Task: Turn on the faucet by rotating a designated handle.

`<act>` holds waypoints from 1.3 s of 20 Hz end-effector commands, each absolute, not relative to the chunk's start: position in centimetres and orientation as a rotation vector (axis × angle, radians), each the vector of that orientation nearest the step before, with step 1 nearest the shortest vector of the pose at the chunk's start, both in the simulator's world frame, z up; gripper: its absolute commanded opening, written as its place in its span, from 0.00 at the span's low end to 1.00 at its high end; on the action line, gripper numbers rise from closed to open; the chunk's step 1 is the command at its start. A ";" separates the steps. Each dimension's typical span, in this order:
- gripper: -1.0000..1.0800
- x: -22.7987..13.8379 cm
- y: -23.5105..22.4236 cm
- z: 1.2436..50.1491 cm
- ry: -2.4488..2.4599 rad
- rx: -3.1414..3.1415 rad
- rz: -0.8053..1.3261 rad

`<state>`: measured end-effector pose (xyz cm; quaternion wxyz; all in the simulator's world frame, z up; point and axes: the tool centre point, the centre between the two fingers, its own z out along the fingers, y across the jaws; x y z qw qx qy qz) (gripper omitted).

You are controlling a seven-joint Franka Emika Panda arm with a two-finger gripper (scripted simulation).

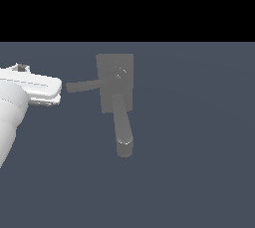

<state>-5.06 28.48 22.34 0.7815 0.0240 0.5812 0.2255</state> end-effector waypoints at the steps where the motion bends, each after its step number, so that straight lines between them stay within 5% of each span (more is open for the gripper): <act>1: 0.00 -5.0 27.9 20.8 1.293 0.035 0.467; 26: 0.00 -4.0 21.2 13.9 1.484 -0.072 0.268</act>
